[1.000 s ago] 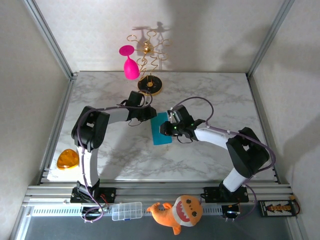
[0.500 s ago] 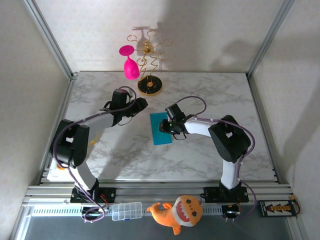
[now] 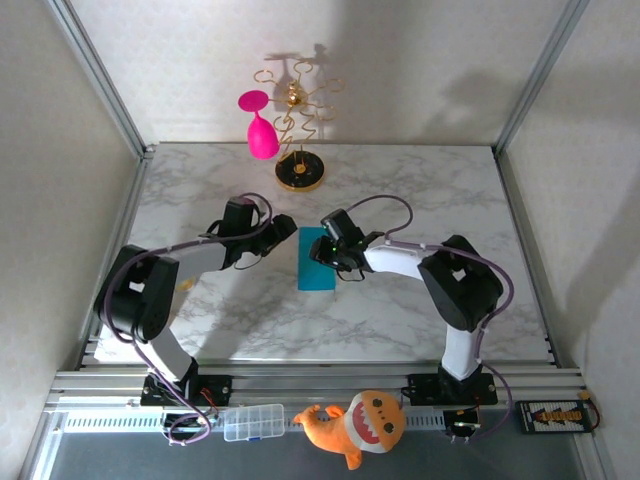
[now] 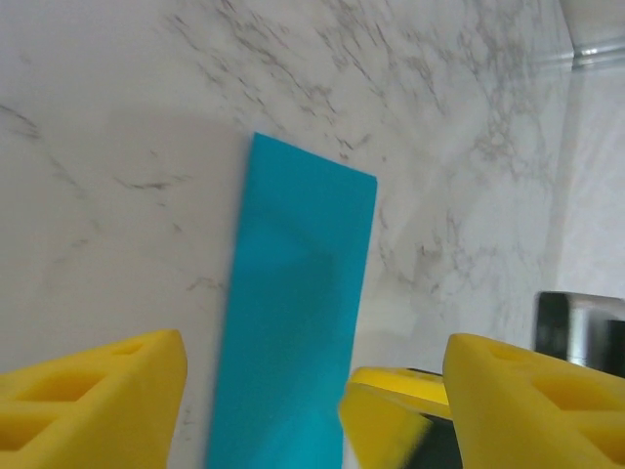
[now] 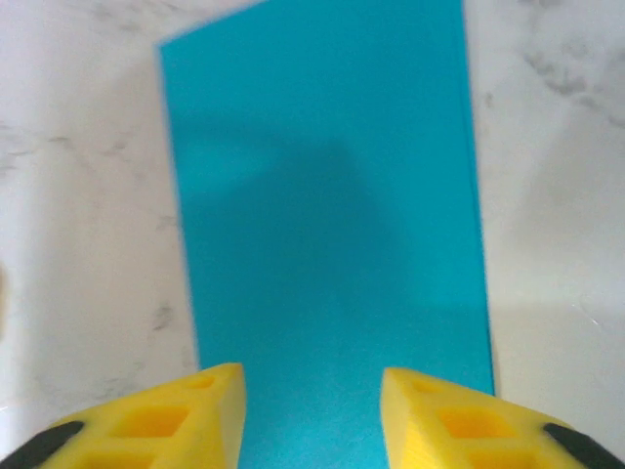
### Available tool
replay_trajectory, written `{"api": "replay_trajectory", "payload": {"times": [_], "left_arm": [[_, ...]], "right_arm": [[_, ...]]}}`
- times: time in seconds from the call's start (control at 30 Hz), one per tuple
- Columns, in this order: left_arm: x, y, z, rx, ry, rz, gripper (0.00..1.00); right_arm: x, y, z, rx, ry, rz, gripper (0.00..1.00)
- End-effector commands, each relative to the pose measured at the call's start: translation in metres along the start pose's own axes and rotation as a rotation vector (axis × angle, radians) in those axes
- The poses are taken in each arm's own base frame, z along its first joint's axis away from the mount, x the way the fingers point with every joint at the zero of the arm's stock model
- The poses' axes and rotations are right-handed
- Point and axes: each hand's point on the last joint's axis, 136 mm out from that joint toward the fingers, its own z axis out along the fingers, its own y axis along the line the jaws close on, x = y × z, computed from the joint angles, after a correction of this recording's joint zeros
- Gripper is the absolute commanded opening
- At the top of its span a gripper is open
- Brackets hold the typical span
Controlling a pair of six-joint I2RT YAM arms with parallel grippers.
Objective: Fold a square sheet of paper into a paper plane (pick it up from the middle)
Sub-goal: Rotate the paper at the center of the table, then fold the triangle a second time at the center of the table.
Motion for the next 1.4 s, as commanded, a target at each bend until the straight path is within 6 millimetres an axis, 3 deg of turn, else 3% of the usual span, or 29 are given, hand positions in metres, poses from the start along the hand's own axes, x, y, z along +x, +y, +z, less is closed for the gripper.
{"api": "replay_trajectory", "payload": {"times": [0.0, 0.13, 0.3, 0.47, 0.7, 1.0, 1.37], "left_arm": [[0.012, -0.026, 0.015, 0.086, 0.066, 0.015, 0.67], [0.027, -0.039, 0.036, 0.085, 0.127, 0.059, 0.62], [0.039, -0.020, 0.057, 0.008, 0.158, 0.056, 0.55], [0.042, 0.004, 0.066, -0.079, 0.118, 0.020, 0.52], [0.040, 0.020, 0.066, -0.125, 0.011, -0.098, 0.47], [0.051, 0.029, 0.070, -0.144, 0.047, -0.100, 0.45], [0.056, 0.031, 0.071, -0.141, 0.071, -0.087, 0.44]], "right_arm": [[-0.026, 0.013, -0.040, -0.071, -0.108, -0.020, 0.47], [-0.030, -0.009, -0.057, -0.083, -0.123, 0.031, 0.54], [-0.020, -0.027, -0.062, -0.102, -0.072, 0.067, 0.57], [-0.004, -0.036, -0.052, -0.108, 0.016, 0.090, 0.56], [0.010, -0.044, -0.037, -0.087, 0.116, 0.086, 0.47], [0.020, -0.038, -0.022, -0.125, 0.211, 0.082, 0.37], [0.024, -0.045, -0.017, -0.084, 0.239, 0.071, 0.36]]}}
